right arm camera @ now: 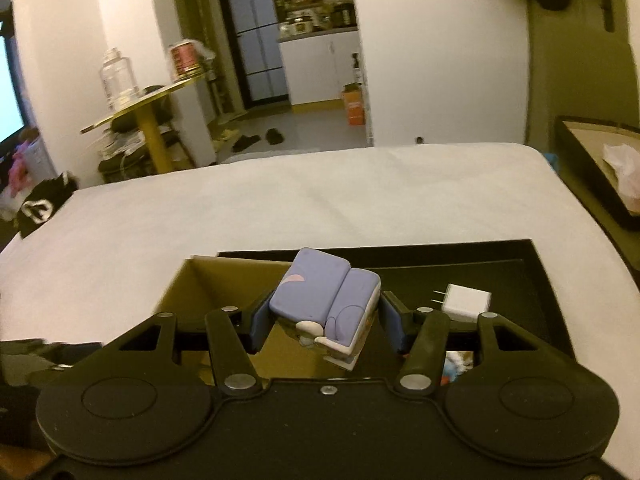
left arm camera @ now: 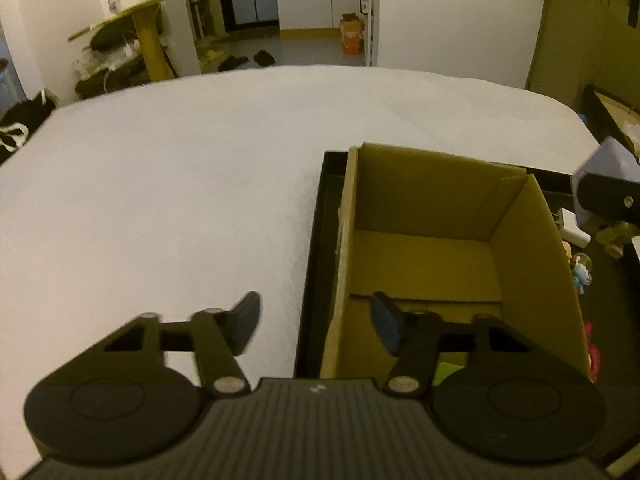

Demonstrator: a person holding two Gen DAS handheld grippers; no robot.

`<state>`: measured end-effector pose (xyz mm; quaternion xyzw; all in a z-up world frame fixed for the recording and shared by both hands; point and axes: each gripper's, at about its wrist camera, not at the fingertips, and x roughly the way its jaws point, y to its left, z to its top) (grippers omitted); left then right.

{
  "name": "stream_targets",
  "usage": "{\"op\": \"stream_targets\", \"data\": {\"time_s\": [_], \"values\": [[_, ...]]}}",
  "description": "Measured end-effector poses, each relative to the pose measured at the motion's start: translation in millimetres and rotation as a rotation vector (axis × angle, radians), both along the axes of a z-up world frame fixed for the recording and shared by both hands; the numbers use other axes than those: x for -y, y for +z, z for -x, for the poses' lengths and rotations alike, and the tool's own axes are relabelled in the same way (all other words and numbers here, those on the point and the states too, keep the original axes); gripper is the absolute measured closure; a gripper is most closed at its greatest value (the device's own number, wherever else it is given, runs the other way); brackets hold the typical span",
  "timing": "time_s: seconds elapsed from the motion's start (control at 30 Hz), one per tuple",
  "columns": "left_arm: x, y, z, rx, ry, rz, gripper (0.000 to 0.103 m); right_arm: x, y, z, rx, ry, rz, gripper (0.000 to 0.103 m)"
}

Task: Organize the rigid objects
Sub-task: 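Carry the lavender sofa with the right gripper over the box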

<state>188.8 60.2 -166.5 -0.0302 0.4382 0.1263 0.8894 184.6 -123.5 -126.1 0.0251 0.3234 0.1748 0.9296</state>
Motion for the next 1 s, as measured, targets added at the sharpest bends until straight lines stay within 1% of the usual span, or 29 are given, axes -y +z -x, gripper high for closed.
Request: {"op": "stream_targets", "data": {"time_s": [0.07,0.1,0.17,0.23,0.3,0.4,0.83,0.93,1.0], "values": [[-3.0,-2.2,-0.3,-0.008,0.001,0.017,0.063,-8.3,2.3,1.4,0.002,0.035,0.012,0.049],[-4.4,-2.5,-0.3,-0.009,0.003,0.027,0.066,-12.8,3.2,1.8,0.003,0.055,0.017,0.049],[-6.5,-1.6,0.3,0.004,0.003,0.046,0.069,-20.2,3.9,1.1,-0.003,0.082,0.026,0.049],[-7.1,-2.6,1.0,0.008,-0.002,0.061,0.075,-27.9,3.3,1.5,-0.010,0.104,0.040,0.049],[-7.9,-5.1,0.1,0.002,-0.011,0.081,0.086,-35.9,2.3,0.0,-0.018,0.132,0.059,0.049],[-10.0,-8.2,-1.1,-0.005,-0.018,0.118,0.092,-45.7,2.0,-3.1,-0.029,0.160,0.078,0.049],[-18.1,-11.3,-2.2,0.008,-0.016,0.188,0.093,-82.4,-1.7,-20.7,-0.075,0.250,0.123,0.048],[-21.5,-12.4,-2.9,0.009,-0.016,0.205,0.093,-87.0,0.5,-22.1,-0.069,0.254,0.101,0.047],[-23.7,-12.8,-3.3,0.010,-0.016,0.218,0.092,-89.2,5.6,-21.6,-0.050,0.235,0.092,0.042]]}}
